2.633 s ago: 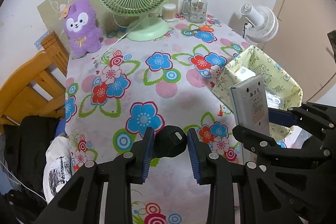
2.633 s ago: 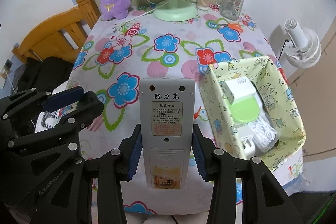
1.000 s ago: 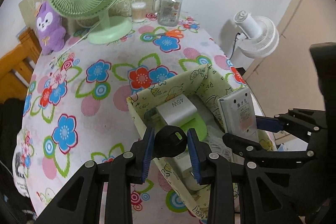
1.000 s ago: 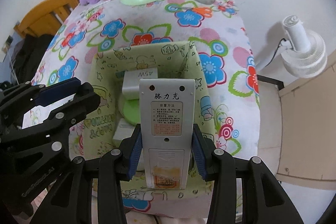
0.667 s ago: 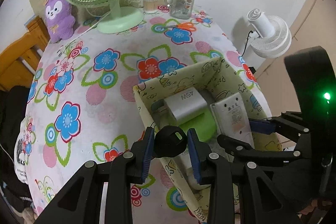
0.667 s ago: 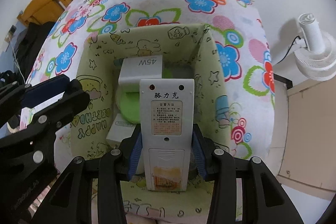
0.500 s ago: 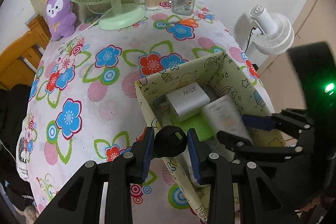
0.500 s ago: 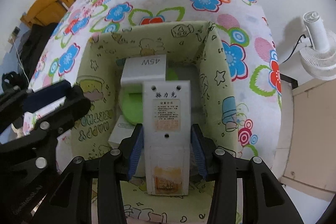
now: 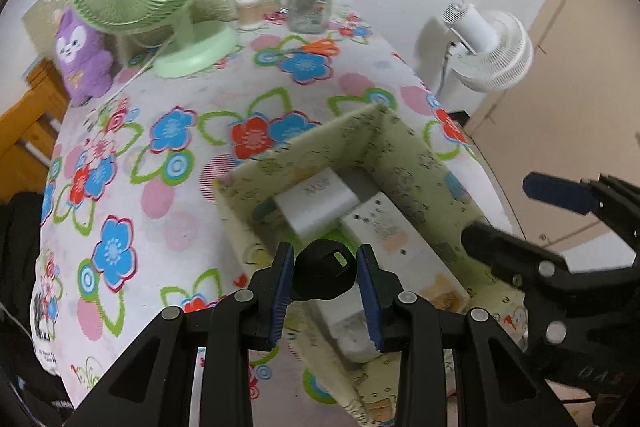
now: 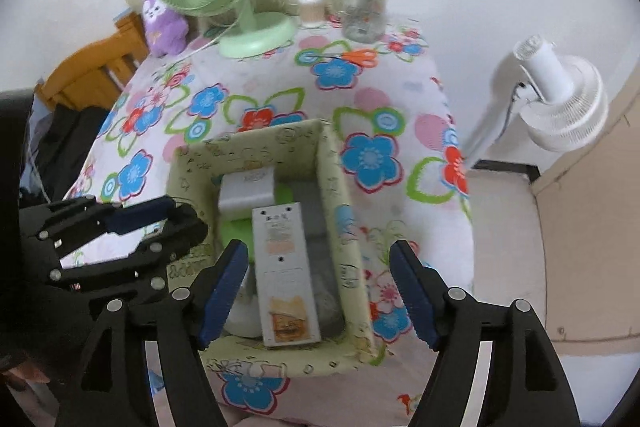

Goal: Organize rigid objects
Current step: 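Lower the black key fob into the box and open the left tool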

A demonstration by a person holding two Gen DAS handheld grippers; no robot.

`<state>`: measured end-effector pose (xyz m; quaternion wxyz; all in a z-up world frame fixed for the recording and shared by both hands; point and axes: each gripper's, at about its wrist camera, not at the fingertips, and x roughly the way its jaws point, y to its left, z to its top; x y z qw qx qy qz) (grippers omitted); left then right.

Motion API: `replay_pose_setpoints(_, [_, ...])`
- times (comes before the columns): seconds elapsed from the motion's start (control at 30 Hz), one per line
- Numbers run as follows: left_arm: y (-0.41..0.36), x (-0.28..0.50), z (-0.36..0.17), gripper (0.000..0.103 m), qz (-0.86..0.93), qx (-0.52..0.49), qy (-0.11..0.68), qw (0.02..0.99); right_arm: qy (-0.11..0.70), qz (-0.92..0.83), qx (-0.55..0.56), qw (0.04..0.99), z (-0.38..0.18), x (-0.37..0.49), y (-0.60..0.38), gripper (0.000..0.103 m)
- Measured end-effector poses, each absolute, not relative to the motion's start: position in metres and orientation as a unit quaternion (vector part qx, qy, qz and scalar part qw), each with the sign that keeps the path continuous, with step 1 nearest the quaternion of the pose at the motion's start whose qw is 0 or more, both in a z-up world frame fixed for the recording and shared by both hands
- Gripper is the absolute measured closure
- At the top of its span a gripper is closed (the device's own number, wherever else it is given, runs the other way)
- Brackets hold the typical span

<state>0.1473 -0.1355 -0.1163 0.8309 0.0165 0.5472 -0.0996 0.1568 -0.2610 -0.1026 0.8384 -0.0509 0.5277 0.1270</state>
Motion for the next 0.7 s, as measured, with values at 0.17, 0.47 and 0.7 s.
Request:
replay_pose_setpoints(0.17, [-0.150, 0.145, -0.129, 0.071, -0.124, 0.027, 0.562, 0.817, 0.542, 0.102, -0.032, 0.834, -0.111, 0.153, -0.275, 0.027])
replay_pose_setpoints(0.47, [-0.164, 0.135, -0.138, 0.060, -0.149, 0.061, 0.566, 0.808, 0.554, 0.092, -0.013, 0.827, -0.124, 0.149, -0.283, 0.027])
replay_pose_setpoints(0.7, [-0.148, 0.130, -0.124, 0.022, -0.127, 0.052, 0.553, 0.822, 0.553, 0.102, -0.010, 0.827, -0.124, 0.147, -0.281, 0.027])
